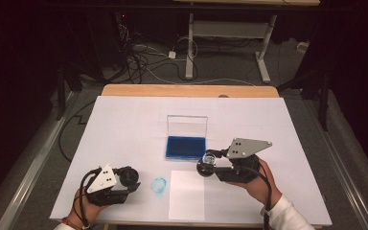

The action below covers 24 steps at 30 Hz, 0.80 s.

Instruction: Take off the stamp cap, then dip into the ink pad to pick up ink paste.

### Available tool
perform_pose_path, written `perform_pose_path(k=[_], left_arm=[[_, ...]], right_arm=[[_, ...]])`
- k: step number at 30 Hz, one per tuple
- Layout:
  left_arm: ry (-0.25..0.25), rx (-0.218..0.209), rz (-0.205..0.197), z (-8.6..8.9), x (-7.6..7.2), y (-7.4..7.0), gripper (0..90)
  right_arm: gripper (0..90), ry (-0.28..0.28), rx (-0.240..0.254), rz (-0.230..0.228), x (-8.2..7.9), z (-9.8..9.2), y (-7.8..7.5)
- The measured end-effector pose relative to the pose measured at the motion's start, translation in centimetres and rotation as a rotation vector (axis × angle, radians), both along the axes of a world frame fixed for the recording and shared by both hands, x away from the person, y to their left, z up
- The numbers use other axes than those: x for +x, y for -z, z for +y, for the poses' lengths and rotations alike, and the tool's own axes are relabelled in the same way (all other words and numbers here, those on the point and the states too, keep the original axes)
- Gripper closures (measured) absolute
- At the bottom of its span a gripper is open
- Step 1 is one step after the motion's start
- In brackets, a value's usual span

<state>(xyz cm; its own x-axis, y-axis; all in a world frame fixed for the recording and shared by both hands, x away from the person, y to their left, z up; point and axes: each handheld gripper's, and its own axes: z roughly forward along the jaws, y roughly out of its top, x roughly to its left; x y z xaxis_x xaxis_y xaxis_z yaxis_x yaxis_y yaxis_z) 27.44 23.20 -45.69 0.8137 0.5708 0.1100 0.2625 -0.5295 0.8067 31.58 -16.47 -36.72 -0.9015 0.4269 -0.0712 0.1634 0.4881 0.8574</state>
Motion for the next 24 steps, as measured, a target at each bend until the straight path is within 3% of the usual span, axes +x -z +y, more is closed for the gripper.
perform_pose_path(k=[5, 9, 24], left_arm=[[0.003, 0.017, 0.005, -0.2, 0.1, 0.1, 36.3], [0.003, 0.002, 0.01, -0.4, 0.3, 0.1, 36.3], [0.01, 0.021, 0.027, -0.5, 0.5, 0.4, 36.3]], right_arm=[[56.7, 0.018, -0.002, 0.002, 0.3, -0.1, 0.3], [56.7, 0.023, -0.011, 0.007, 0.4, -0.3, 0.6], [56.7, 0.064, 0.008, -0.002, 2.0, 0.0, 0.1]])
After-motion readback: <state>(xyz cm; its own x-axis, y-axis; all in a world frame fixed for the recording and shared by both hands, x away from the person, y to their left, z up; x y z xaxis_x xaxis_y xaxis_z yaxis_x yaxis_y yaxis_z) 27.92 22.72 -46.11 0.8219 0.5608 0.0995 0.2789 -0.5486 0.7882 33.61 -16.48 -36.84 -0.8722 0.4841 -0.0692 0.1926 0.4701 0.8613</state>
